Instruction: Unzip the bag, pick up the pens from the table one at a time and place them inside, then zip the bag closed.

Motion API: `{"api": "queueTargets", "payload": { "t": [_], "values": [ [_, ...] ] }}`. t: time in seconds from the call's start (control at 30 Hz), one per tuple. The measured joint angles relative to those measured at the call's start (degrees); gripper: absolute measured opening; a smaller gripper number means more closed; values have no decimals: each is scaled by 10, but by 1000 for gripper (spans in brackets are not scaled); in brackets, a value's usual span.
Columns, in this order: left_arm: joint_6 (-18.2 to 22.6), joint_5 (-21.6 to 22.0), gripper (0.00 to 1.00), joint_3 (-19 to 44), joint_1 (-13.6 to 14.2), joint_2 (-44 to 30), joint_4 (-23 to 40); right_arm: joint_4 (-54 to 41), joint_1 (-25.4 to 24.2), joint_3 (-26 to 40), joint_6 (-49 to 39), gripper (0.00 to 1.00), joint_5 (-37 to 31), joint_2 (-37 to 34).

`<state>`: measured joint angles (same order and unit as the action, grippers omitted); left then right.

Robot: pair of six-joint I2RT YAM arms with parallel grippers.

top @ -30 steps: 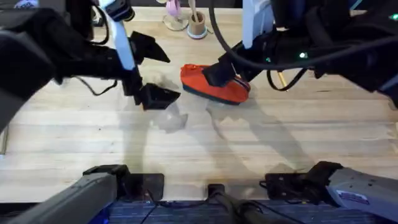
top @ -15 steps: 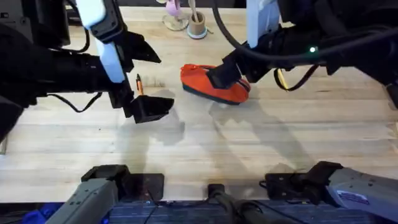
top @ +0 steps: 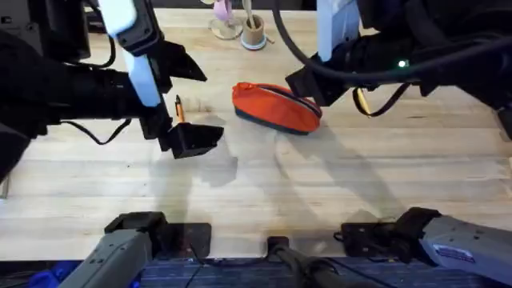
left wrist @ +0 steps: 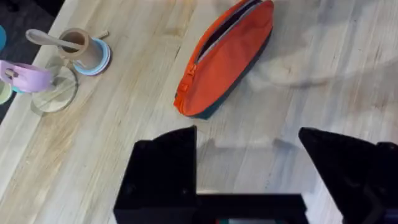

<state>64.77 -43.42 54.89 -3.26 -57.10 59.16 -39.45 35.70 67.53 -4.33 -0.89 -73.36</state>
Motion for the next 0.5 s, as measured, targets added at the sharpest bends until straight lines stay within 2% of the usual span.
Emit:
{"api": "queueTargets", "payload": {
  "t": [0.33,0.5],
  "values": [
    [0,0,993,0,0,0,0,0,0,0,-42,31,-1,-2],
    [0,0,993,0,0,0,0,1,0,2,-70,31,-4,-33]
  ]
}}
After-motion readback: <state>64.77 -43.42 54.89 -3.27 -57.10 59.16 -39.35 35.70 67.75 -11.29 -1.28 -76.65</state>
